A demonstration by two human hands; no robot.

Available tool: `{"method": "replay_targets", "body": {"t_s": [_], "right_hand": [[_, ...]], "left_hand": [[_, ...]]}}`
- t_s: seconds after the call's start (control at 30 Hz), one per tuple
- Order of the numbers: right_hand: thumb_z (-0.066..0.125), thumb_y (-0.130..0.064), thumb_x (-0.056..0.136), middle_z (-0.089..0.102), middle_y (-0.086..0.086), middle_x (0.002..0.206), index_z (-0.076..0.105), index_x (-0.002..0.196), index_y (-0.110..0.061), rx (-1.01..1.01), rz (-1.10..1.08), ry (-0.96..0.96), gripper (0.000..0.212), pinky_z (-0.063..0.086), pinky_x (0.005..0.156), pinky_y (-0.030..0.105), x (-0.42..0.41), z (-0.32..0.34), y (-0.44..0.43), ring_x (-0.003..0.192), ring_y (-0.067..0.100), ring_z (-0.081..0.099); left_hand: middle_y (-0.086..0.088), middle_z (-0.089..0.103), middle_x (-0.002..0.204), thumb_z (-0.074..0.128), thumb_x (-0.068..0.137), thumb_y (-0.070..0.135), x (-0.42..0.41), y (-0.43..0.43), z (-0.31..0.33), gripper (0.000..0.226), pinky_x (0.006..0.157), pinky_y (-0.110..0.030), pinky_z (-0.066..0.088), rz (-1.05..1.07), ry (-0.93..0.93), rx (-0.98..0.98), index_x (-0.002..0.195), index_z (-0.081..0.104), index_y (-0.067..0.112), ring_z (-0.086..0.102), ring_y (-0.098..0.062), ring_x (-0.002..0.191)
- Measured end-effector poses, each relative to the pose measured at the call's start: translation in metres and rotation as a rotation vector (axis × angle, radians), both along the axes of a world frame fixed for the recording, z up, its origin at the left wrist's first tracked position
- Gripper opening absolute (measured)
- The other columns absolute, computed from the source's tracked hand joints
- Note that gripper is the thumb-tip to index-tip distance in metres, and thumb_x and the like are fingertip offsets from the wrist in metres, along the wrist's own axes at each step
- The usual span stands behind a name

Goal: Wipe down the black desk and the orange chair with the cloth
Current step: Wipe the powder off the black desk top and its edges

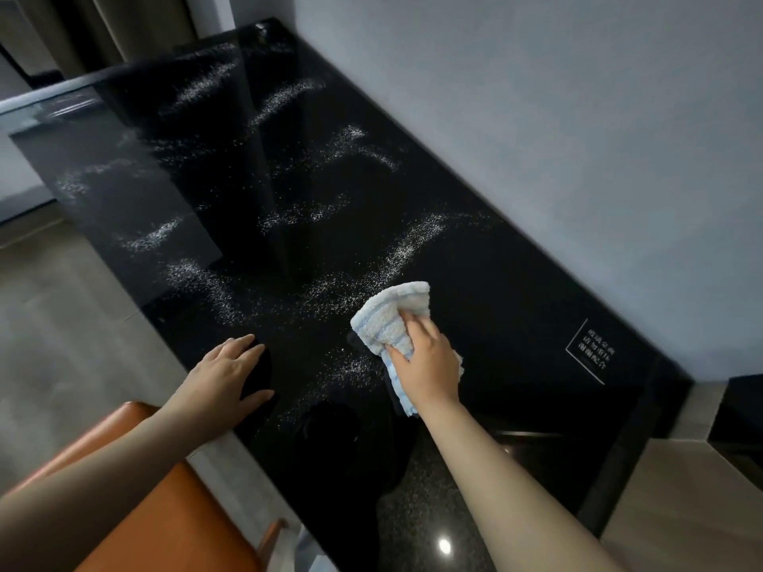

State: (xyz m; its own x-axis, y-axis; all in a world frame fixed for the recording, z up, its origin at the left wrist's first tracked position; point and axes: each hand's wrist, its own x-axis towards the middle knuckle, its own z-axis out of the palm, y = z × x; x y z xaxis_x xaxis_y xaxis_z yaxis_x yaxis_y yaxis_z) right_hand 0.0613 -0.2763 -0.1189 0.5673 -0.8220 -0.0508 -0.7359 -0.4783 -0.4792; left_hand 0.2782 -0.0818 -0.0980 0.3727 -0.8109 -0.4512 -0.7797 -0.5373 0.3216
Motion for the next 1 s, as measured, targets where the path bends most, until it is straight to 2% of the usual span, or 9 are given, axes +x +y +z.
{"method": "replay_targets", "body": {"t_s": [0.3,0.43,0.53,0.6,0.73,0.83,0.93,1.0], "right_hand": [[0.066,-0.036,0.086,0.053,-0.01,0.133,0.048,0.141,-0.026,0.044,0.036,0.034,0.059,0.046,0.092,0.03,0.01,0.002,0.082,0.113,0.016,0.055],[0.066,-0.035,0.087,0.051,-0.009,0.135,0.045,0.143,-0.026,0.059,0.058,0.041,0.06,0.047,0.094,0.031,0.014,0.003,0.12,0.117,0.015,0.052],[0.066,-0.033,0.087,0.051,-0.007,0.136,0.045,0.143,-0.026,0.063,0.068,0.034,0.06,0.047,0.096,0.033,0.017,0.004,0.146,0.121,0.016,0.05],[0.065,-0.033,0.088,0.049,-0.007,0.137,0.042,0.144,-0.027,0.071,0.072,0.041,0.061,0.046,0.097,0.033,0.018,0.004,0.162,0.123,0.016,0.048],[0.064,-0.037,0.089,0.047,-0.009,0.138,0.039,0.146,-0.029,0.084,0.07,0.043,0.063,0.045,0.097,0.03,0.021,0.005,0.19,0.124,0.013,0.046],[0.063,-0.039,0.088,0.046,-0.01,0.139,0.038,0.147,-0.03,0.103,0.066,0.058,0.065,0.043,0.097,0.029,0.023,0.006,0.207,0.124,0.013,0.045],[0.062,-0.041,0.088,0.046,-0.01,0.14,0.038,0.146,-0.031,0.135,0.068,0.055,0.064,0.043,0.097,0.029,0.026,0.007,0.226,0.123,0.013,0.045],[0.061,-0.041,0.089,0.045,-0.011,0.14,0.038,0.146,-0.031,0.144,0.082,0.055,0.062,0.044,0.097,0.029,0.027,0.007,0.238,0.124,0.012,0.044]], "left_hand": [[0.0,0.019,0.158,0.057,0.09,0.047,0.005,0.05,0.004,0.072,0.117,-0.035,0.026,-0.038,-0.001,0.009,0.15,0.027,0.02,0.019,-0.022,0.146],[0.005,0.008,0.161,0.058,0.091,0.043,0.011,0.068,0.003,0.074,0.118,-0.031,0.02,-0.098,0.054,0.012,0.152,0.021,0.023,0.007,-0.016,0.148],[0.009,0.0,0.161,0.058,0.092,0.039,0.019,0.074,0.001,0.071,0.116,-0.03,0.023,-0.15,0.073,0.029,0.152,0.022,0.022,0.004,-0.012,0.148],[0.01,0.001,0.161,0.056,0.094,0.037,0.024,0.073,0.002,0.067,0.112,-0.027,0.028,-0.159,0.097,0.033,0.151,0.025,0.022,0.009,-0.011,0.147],[0.006,0.018,0.159,0.056,0.094,0.035,0.035,0.071,0.011,0.062,0.104,-0.024,0.034,-0.123,0.103,-0.001,0.149,0.031,0.023,0.043,-0.014,0.132],[0.003,0.025,0.156,0.058,0.093,0.033,0.038,0.087,0.017,0.059,0.107,-0.026,0.033,-0.093,0.094,-0.041,0.147,0.036,0.02,0.038,-0.016,0.136],[0.002,0.026,0.156,0.057,0.093,0.033,0.039,0.113,0.017,0.058,0.11,-0.027,0.029,-0.076,0.089,-0.024,0.146,0.037,0.02,0.032,-0.016,0.14],[0.003,0.025,0.157,0.057,0.093,0.033,0.042,0.131,0.018,0.057,0.11,-0.027,0.03,-0.046,0.101,-0.006,0.146,0.038,0.021,0.034,-0.016,0.139]]}}
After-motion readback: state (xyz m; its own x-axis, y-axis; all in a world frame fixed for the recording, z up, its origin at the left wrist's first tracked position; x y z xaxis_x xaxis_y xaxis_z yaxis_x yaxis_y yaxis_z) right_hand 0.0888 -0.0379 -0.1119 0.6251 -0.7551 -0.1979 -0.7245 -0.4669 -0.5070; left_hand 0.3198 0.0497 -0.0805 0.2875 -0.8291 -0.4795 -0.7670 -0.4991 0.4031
